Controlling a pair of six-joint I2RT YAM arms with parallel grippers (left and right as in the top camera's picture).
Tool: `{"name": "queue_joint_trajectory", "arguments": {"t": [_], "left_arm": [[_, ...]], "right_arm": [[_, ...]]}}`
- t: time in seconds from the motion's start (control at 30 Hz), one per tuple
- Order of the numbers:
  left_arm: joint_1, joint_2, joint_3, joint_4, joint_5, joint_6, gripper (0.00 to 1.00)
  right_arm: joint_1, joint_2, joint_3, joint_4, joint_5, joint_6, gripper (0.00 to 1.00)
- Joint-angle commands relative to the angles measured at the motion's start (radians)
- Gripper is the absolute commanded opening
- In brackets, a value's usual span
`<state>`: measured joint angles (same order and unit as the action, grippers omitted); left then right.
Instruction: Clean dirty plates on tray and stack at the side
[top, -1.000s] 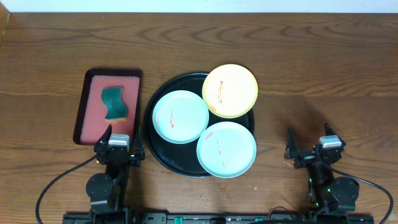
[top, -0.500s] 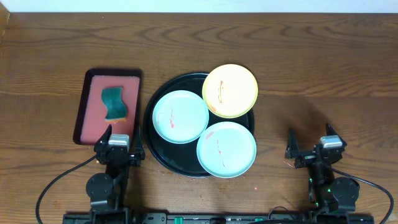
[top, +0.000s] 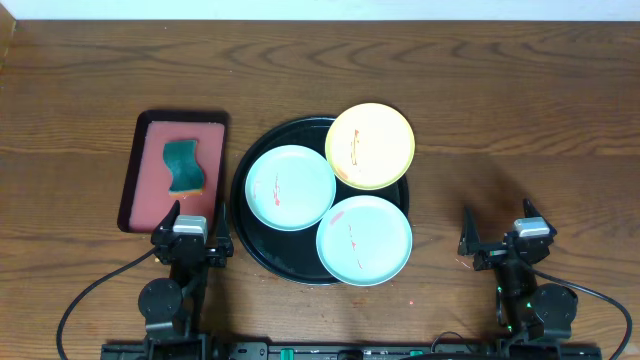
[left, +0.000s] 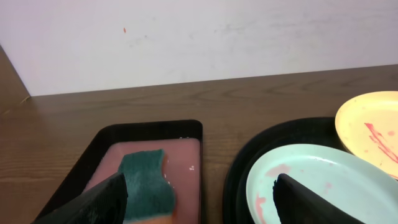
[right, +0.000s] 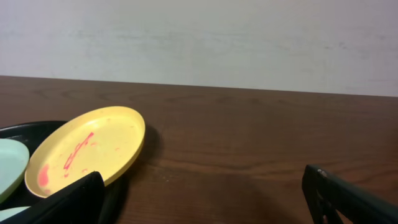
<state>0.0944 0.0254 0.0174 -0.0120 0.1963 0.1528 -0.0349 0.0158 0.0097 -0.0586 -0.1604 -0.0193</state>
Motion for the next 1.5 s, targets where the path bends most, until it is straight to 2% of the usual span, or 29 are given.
{"name": "queue_joint_trajectory", "arguments": {"t": [0.0,0.13,0.2,0.33,0.47,0.6,0.8,0.97,1.17,1.47], "left_arm": [[-0.002,-0.002,-0.013,-0.039,0.010,-0.019,0.75],[-0.002,-0.002,-0.005,-0.040,0.071,-0.037,0.76],[-0.002,0.001,0.013,-0.040,0.074,-0.076,0.75],[-0.001,0.045,0.066,-0.040,0.072,-0.079,0.76],[-0.001,0.182,0.176,-0.050,0.073,-0.080,0.75],[-0.001,0.375,0.336,-0.124,0.073,-0.079,0.76],[-0.001,0.650,0.632,-0.291,0.074,-0.058,0.76],[-0.001,0.828,0.877,-0.496,0.073,-0.013,0.76],[-0.001,1.033,1.146,-0.758,0.073,0.012,0.75],[-0.001,1.310,1.472,-1.123,0.079,0.023,0.76]], "right_arm": [[0.004,0.002,-0.004,0.005,0.006,-0.016,0.99],[0.004,0.003,-0.004,0.007,-0.003,-0.005,0.99],[0.004,0.003,-0.001,0.006,-0.019,0.028,0.99],[0.004,0.004,0.024,0.019,-0.049,0.030,0.99],[0.003,0.030,0.096,0.010,-0.047,0.029,0.99],[0.003,0.146,0.177,0.010,-0.047,0.029,0.99],[0.003,0.426,0.352,0.008,-0.062,0.030,0.99],[0.003,0.667,0.558,-0.061,-0.115,0.030,0.99],[0.003,0.915,0.822,-0.246,-0.165,0.030,0.99],[0.003,1.173,1.151,-0.619,-0.224,0.030,0.99]]}}
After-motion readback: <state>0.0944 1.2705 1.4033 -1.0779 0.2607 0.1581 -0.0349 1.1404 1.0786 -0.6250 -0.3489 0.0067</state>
